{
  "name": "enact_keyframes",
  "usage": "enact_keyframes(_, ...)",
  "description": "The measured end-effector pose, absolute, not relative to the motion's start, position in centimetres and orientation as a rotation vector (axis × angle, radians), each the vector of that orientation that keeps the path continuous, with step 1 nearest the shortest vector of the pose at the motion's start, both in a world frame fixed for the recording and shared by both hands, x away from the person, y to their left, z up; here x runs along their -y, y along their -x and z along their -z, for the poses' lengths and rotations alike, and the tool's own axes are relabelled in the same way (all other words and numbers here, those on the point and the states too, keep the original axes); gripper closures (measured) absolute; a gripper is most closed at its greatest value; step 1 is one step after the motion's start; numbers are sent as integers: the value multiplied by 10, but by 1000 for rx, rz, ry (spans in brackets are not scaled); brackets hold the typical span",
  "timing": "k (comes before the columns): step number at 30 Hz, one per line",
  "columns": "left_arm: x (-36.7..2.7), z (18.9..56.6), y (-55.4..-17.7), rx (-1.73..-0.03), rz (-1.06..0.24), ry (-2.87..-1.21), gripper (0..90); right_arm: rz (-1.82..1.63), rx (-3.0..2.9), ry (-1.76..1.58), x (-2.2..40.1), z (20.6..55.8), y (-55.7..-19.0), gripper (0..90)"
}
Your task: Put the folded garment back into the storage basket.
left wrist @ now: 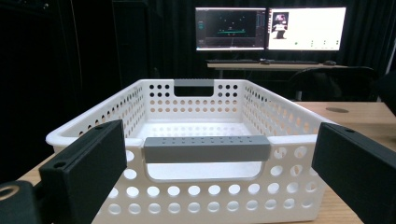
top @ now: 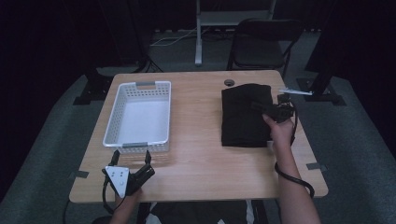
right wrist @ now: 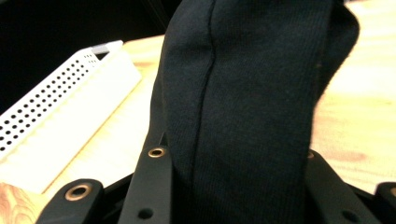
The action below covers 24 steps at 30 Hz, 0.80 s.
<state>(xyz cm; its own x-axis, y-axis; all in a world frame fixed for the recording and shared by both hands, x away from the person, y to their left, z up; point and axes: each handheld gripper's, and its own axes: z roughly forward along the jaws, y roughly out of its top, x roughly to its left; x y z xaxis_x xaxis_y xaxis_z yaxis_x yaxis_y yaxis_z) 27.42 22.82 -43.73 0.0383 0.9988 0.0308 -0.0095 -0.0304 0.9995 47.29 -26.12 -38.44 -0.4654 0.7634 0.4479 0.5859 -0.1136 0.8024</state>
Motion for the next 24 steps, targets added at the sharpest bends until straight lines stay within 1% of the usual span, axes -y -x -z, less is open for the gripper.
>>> enact_keyframes(13, -228, 437, -274, -1162, -1208, -1243, 44, -1697, -1923, -1440, 262, 348, -461, 683)
enact_keyframes(24, -228, 437, -274, -1164, -1211, -1241, 44, -1728, -1860, -1377, 266, 301, -452, 683)
